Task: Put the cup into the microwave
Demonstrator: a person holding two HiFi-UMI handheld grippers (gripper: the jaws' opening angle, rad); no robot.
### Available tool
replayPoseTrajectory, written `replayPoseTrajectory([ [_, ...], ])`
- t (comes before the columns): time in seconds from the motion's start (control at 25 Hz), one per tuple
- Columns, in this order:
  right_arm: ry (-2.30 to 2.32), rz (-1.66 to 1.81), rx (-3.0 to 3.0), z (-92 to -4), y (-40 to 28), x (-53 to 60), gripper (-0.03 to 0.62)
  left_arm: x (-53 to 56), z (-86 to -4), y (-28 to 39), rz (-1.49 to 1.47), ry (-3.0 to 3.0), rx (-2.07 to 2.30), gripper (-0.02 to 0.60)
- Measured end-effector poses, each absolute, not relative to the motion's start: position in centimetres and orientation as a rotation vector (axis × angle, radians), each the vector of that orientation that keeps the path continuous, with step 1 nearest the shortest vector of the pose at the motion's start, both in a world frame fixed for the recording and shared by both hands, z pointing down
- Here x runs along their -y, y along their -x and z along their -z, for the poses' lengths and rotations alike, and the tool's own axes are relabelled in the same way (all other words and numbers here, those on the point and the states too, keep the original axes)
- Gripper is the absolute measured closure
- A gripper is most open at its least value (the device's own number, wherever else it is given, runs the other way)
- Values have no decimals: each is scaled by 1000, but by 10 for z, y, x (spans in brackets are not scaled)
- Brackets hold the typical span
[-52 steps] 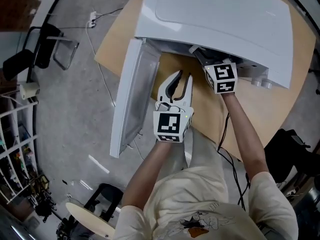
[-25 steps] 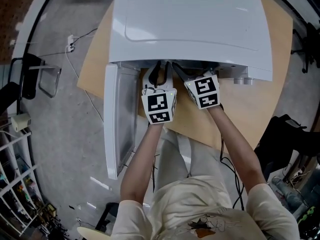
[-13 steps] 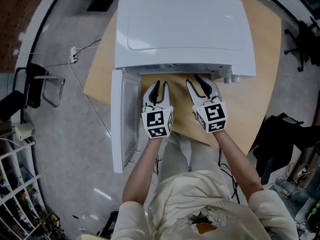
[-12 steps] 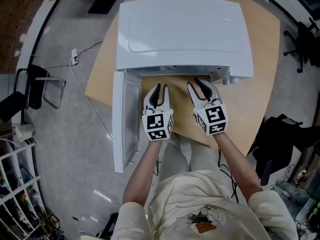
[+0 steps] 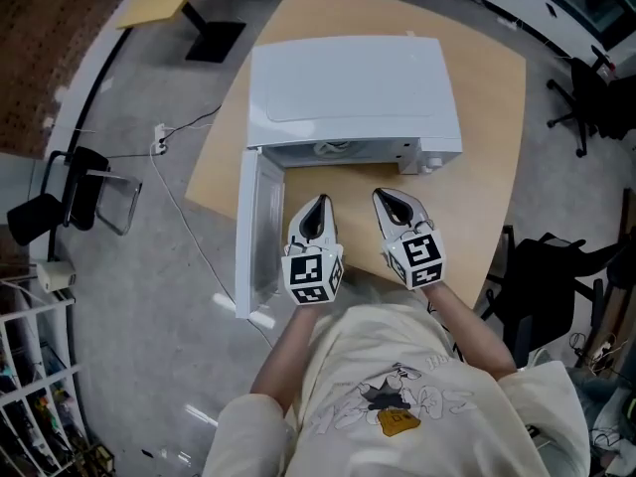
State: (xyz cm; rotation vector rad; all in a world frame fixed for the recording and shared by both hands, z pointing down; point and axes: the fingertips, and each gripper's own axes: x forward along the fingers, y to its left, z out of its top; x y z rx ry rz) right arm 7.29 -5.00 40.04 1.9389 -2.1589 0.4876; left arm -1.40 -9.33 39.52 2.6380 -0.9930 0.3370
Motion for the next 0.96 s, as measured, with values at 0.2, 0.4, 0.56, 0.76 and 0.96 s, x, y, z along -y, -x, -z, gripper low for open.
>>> replayPoseTrajectory([
  [0.2,-1958,-500,2167,-388,-64,31,589,56,-380,17,-346,-2647,920,580],
  [0.4,-1942,-526,2150,-400,-54,12,589,37,-392,12,-388,-2616,841,580],
  [0.56,-1953,-512,2133,-398,-58,7,589,25,-392,5,-408,-2634,802,580],
  [0.76,-1946,-528,2116,-404,-61,-5,589,21,-391,-2,-380,-2623,789,580],
  [0.96,-1928,-531,2114,-407,-66,-12,589,17,-393,-6,-372,-2596,781,580],
])
